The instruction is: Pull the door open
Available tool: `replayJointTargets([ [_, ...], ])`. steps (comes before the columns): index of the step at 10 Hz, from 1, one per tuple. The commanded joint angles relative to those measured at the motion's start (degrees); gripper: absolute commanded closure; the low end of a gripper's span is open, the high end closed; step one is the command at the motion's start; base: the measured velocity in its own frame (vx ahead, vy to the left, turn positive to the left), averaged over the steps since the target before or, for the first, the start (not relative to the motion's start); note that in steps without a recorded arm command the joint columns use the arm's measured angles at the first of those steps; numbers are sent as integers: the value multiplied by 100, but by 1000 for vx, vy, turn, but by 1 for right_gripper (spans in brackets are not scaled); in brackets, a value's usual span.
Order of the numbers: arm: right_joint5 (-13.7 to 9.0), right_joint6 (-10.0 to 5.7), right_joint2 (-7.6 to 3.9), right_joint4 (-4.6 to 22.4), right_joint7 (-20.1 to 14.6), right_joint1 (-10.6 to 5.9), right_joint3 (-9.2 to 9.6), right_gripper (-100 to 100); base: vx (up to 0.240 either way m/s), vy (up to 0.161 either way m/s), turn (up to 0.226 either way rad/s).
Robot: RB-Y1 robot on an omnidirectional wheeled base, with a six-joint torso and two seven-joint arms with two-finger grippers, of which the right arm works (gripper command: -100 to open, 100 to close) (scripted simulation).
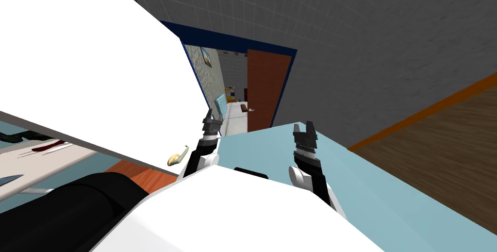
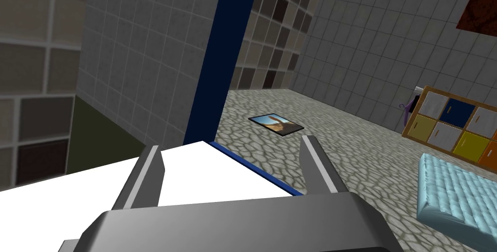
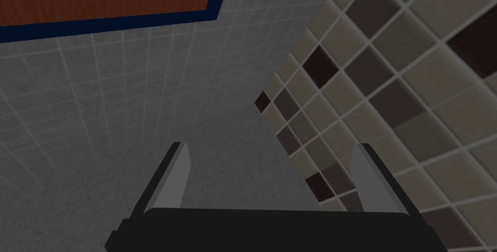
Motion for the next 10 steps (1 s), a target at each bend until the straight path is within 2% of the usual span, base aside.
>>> replayJointTargets([
  [1, -19, -70, -53, 235, -13, -83, -44, -100, 71, 8, 83],
  [6, -63, -217, -194, 1030, -45, -389, -159, -100, 90, 6, 114],
  [7, -63, -217, -194, 1032, -45, -389, -159, -100, 57, -2, 42],
  [10, -94, -317, -277, 1578, -67, -597, -237, -100, 73, 1, 125],
])
